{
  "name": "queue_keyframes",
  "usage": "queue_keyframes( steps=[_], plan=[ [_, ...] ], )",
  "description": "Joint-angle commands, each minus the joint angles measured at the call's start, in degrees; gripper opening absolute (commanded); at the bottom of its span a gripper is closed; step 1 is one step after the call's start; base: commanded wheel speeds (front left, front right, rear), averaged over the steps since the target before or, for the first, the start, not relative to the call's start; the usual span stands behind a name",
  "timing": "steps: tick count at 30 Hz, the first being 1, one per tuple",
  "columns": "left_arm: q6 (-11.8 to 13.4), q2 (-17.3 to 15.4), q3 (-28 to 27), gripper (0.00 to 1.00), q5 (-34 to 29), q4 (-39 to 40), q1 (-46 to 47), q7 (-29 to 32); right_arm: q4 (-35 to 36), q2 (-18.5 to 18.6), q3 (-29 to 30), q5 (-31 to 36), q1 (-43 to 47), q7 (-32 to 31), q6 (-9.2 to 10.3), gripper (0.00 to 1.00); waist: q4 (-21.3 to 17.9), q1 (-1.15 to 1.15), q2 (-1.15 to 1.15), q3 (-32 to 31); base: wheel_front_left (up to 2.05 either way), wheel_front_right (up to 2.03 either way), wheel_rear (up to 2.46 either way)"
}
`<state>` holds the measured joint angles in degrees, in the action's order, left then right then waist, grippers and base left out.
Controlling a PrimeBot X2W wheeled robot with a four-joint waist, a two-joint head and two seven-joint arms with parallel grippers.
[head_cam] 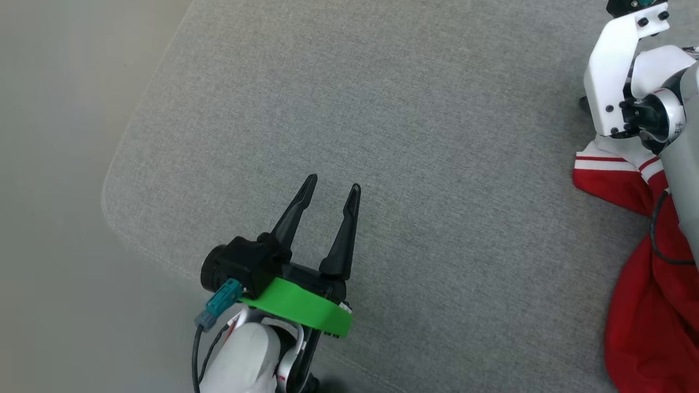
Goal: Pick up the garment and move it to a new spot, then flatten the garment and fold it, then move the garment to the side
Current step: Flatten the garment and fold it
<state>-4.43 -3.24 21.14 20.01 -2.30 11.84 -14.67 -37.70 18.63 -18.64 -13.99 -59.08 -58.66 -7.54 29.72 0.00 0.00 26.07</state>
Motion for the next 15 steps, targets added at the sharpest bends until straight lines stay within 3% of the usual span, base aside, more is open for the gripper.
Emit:
queue_keyframes(
  steps=[1, 15],
  plan=[
    [0.5, 0.4, 0.1, 1.00, 0.3, 0.4, 1.0, -0.3, -2.1, 0.2, -0.7, 0.4, 1.5, -0.1, 0.05, 1.00, 0.5, 0.00, 0.00, 0.6, 0.00, 0.00, 0.00],
    [0.6, 0.4, 0.3, 1.00, 0.0, -0.2, 0.7, -0.3, -7.0, 1.0, 3.0, 7.2, 0.8, 2.4, 0.05, 1.00, -0.1, 0.00, 0.00, -0.2, 0.00, 0.00, 0.00]
  ],
)
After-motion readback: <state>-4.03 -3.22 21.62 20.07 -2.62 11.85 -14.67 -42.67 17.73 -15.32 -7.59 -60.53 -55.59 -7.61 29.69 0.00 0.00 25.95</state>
